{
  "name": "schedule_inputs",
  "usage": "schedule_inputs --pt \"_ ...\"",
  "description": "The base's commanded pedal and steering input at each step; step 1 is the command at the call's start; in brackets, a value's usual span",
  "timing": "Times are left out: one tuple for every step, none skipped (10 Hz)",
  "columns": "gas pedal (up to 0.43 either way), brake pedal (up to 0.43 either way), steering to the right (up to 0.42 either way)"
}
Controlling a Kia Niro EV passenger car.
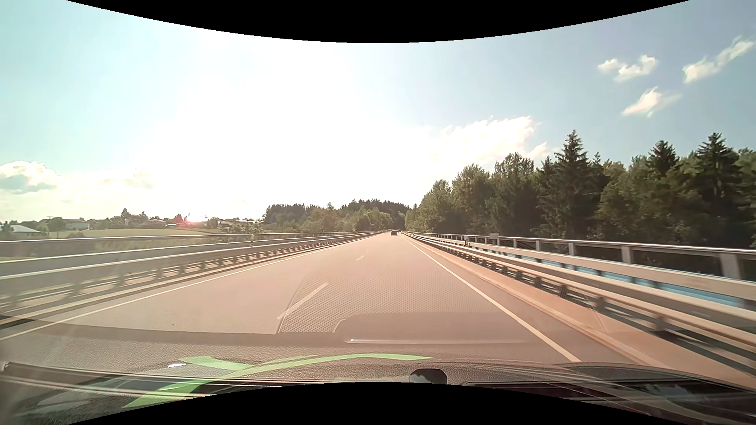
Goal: Follow the waypoints while adhering to traffic rules and regulations
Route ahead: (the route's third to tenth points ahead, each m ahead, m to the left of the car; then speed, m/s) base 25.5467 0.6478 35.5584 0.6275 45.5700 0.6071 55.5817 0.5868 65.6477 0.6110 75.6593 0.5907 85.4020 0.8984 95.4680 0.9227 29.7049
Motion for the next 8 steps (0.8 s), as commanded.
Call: schedule_inputs --pt "0.260 0.000 -0.001" --pt "0.260 0.000 -0.002" --pt "0.248 0.000 -0.003" --pt "0.260 0.000 -0.003" --pt "0.268 0.000 -0.003" --pt "0.287 0.000 -0.003" --pt "0.287 0.000 -0.003" --pt "0.299 0.000 -0.003"
